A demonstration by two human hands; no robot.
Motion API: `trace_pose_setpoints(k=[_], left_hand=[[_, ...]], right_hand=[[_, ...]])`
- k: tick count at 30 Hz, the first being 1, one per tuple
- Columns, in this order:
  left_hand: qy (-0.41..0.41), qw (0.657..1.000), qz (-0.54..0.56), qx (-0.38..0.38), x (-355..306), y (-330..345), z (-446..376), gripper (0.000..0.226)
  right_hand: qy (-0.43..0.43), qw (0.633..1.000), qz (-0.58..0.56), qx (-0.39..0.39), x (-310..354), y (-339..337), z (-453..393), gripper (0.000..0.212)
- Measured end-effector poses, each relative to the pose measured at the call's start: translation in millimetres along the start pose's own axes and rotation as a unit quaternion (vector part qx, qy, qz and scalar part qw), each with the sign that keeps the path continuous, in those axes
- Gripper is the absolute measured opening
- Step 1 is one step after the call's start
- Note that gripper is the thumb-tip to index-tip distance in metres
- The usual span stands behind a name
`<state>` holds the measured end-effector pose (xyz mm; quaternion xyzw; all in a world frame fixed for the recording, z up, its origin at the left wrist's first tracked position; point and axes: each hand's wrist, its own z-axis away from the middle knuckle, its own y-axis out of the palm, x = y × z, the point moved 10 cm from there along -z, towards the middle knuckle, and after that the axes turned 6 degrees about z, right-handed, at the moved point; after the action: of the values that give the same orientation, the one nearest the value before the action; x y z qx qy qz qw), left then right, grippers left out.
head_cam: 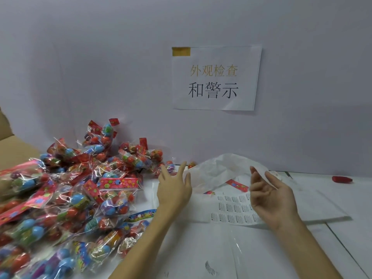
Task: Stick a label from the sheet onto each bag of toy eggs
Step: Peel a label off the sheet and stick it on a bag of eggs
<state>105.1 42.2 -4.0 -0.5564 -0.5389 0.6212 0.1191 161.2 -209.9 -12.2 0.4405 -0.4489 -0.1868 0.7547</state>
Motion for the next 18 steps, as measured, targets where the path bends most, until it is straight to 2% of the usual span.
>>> trace_pose_setpoints(k=[4, 8, 11, 13, 15, 16, 18], left_hand=[[-0.032, 0.993, -0.1, 0.063, 7, 9, -31, 0.051], [-0.022, 0.979, -0.202, 0.009, 7, -2, -53, 0.056], [0.016, 0.979, -0.198, -0.045, -5, -15, -52, 0.051], [0.062, 0.981, -0.157, -0.097, -20, -29, -39, 0.047], [0.143, 0.977, -0.054, -0.147, -39, -41, -14, 0.041], [0.202, 0.967, 0.0, -0.157, -50, -43, 2, 0.039], [0.335, 0.93, 0.04, -0.142, -72, -40, 35, 0.039]], right_hand=[[-0.006, 0.998, 0.06, -0.021, -5, -3, -4, 0.031], [-0.004, 0.994, 0.103, -0.035, -12, -6, -7, 0.029], [0.005, 0.992, 0.121, -0.043, -18, -10, -10, 0.03], [0.006, 0.991, 0.129, -0.044, -20, -10, -12, 0.031], [0.006, 0.988, 0.147, -0.036, -22, -9, -12, 0.026], [0.007, 0.987, 0.16, -0.028, -22, -8, -12, 0.029], [0.024, 0.983, 0.184, 0.009, -27, -2, -12, 0.045]])
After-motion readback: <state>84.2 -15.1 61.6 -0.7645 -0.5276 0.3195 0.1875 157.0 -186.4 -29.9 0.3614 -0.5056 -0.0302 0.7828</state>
